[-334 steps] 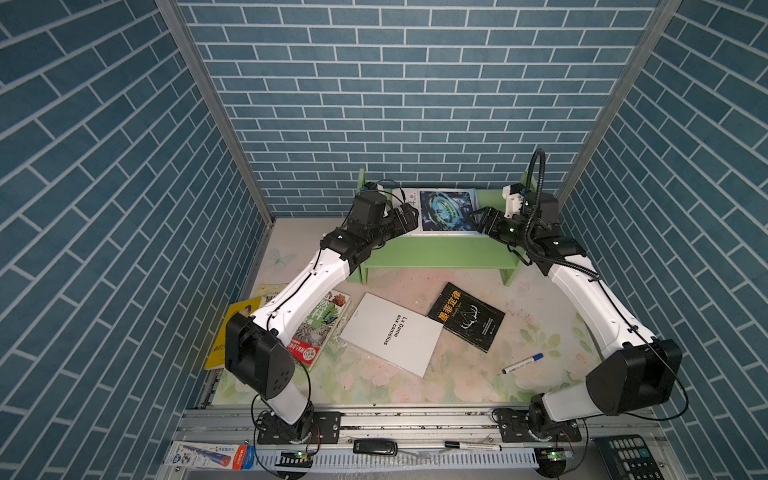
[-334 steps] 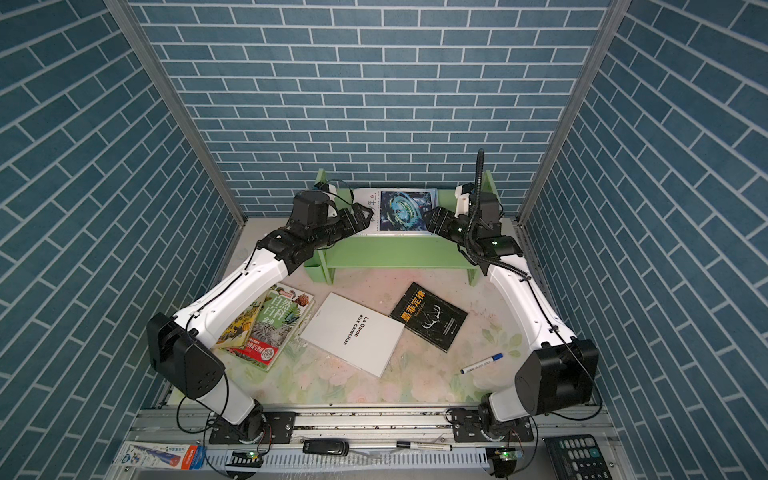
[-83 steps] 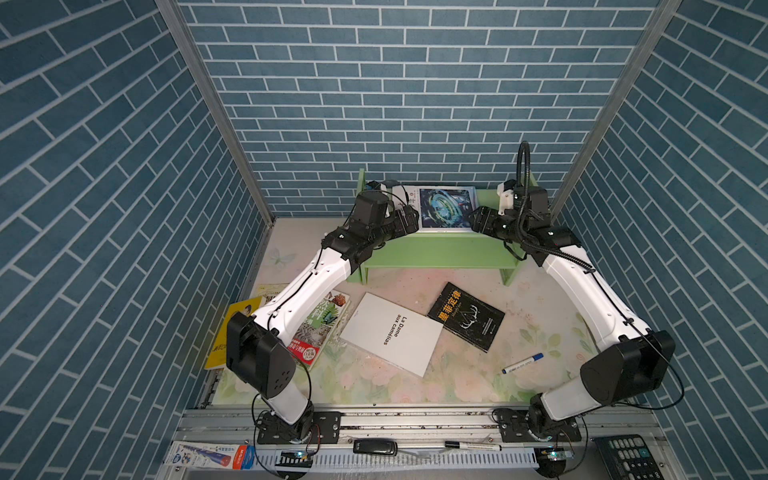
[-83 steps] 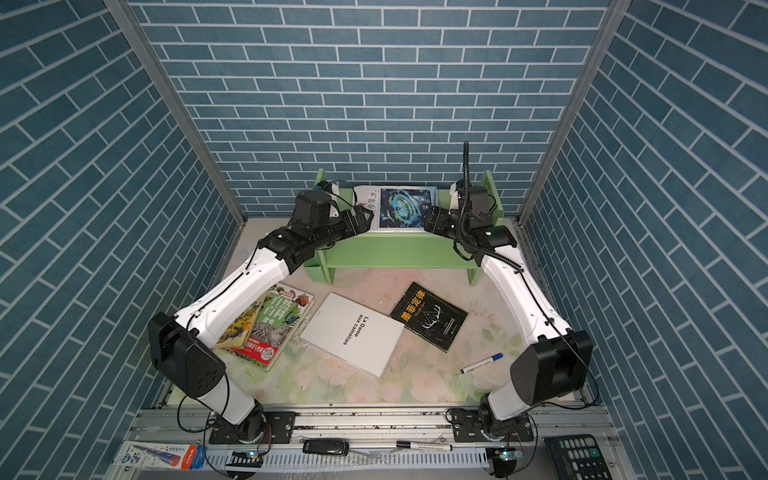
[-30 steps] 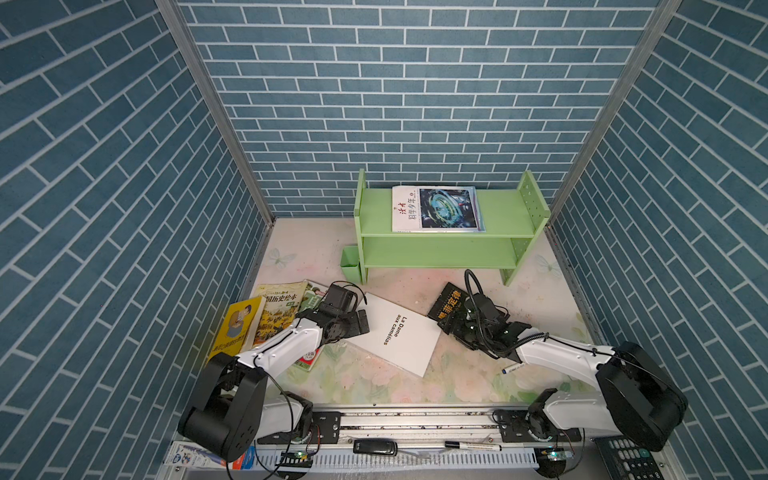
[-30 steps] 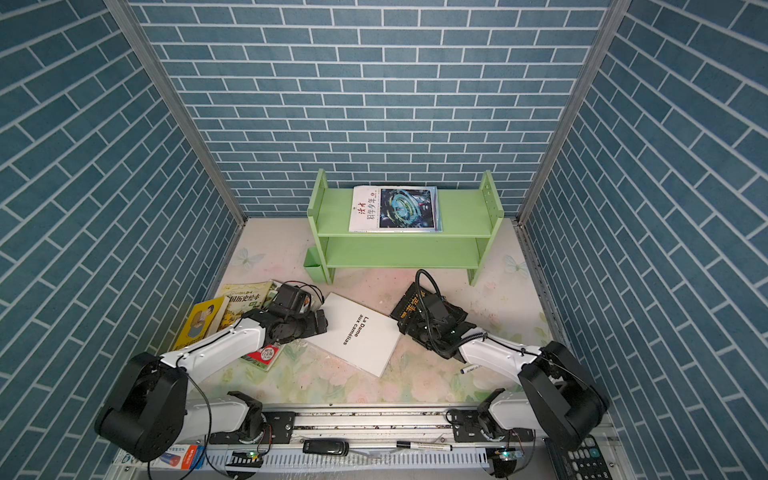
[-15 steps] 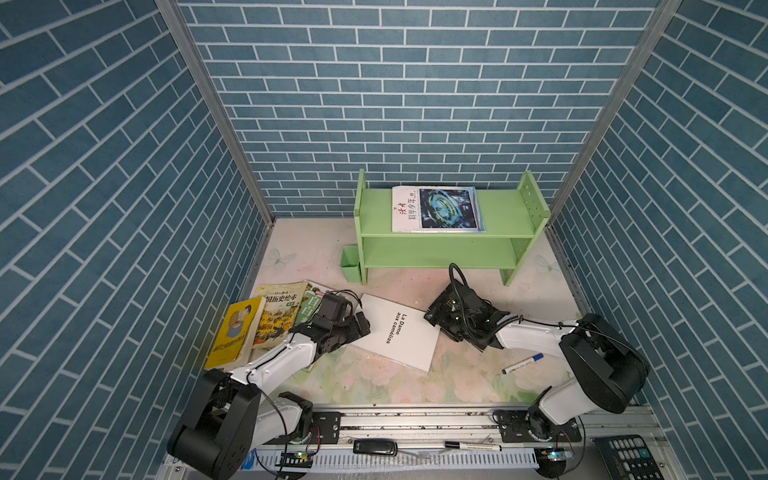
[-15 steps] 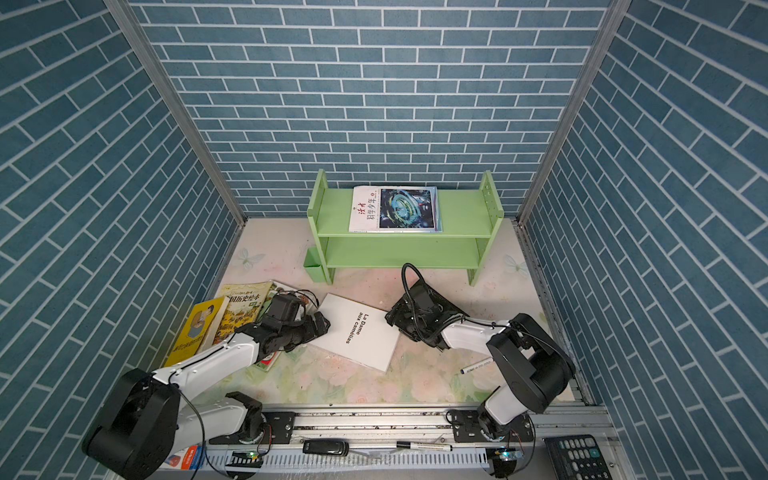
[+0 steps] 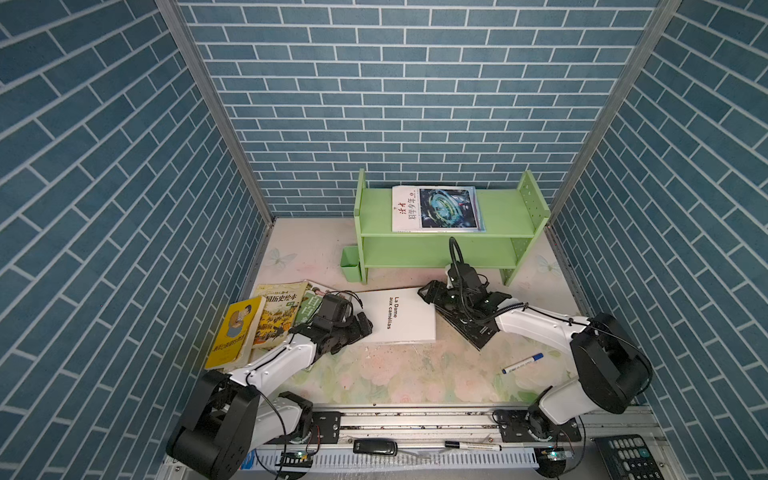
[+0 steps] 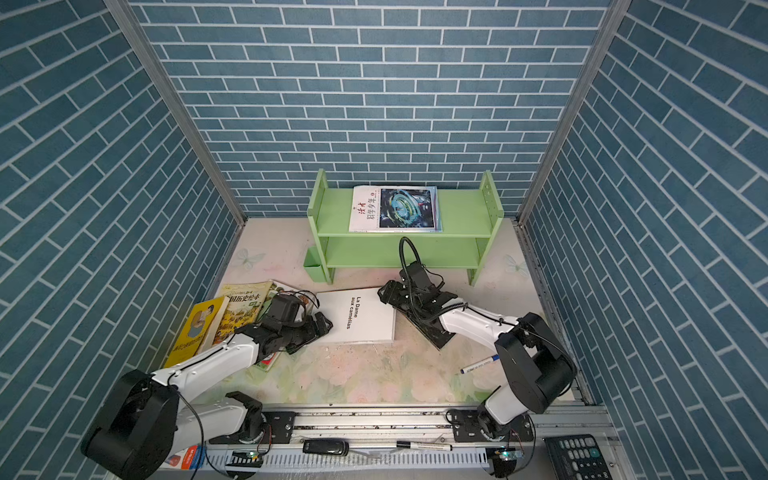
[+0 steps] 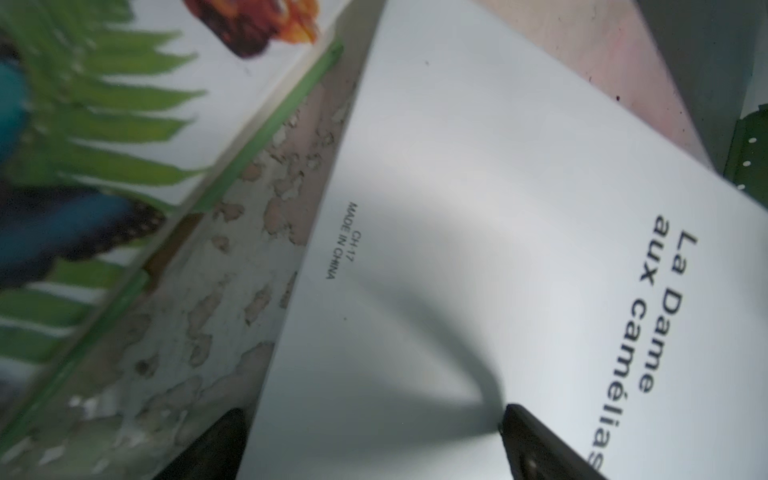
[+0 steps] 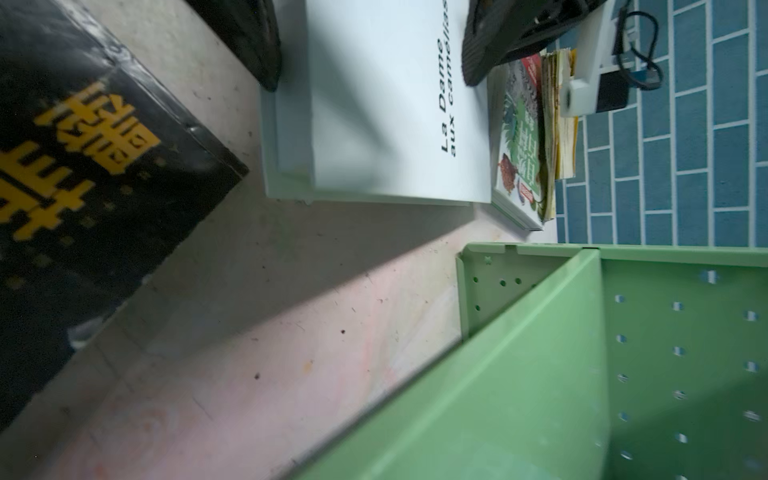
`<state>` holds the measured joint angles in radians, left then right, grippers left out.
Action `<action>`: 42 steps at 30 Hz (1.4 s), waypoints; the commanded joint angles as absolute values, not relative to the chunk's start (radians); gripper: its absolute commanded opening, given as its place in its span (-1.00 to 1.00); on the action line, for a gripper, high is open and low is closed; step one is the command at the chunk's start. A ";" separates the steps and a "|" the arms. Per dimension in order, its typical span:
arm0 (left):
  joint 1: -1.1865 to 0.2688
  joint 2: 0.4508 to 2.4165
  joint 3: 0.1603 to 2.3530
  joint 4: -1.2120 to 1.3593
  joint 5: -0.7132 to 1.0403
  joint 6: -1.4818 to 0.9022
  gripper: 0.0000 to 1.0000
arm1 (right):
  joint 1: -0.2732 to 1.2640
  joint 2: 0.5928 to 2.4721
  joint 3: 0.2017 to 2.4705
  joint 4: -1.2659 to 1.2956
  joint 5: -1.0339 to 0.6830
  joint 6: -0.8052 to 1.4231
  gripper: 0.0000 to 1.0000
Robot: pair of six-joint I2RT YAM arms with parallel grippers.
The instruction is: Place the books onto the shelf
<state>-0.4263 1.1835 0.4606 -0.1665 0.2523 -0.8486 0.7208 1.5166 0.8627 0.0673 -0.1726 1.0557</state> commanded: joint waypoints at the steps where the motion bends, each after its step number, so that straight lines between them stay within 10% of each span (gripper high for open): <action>1: -0.505 1.178 0.511 -0.081 0.376 -0.869 0.94 | 0.758 1.459 0.879 0.044 -0.261 1.050 0.38; 42: -0.706 1.610 0.728 0.097 0.327 -0.887 0.92 | 0.401 1.049 0.529 -0.427 -0.129 0.908 0.52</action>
<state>-0.6991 1.5860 0.7235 0.0879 0.3157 -0.8860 0.4068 1.1156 0.5507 -0.3447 -0.1654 0.9176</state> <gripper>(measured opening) 0.960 0.756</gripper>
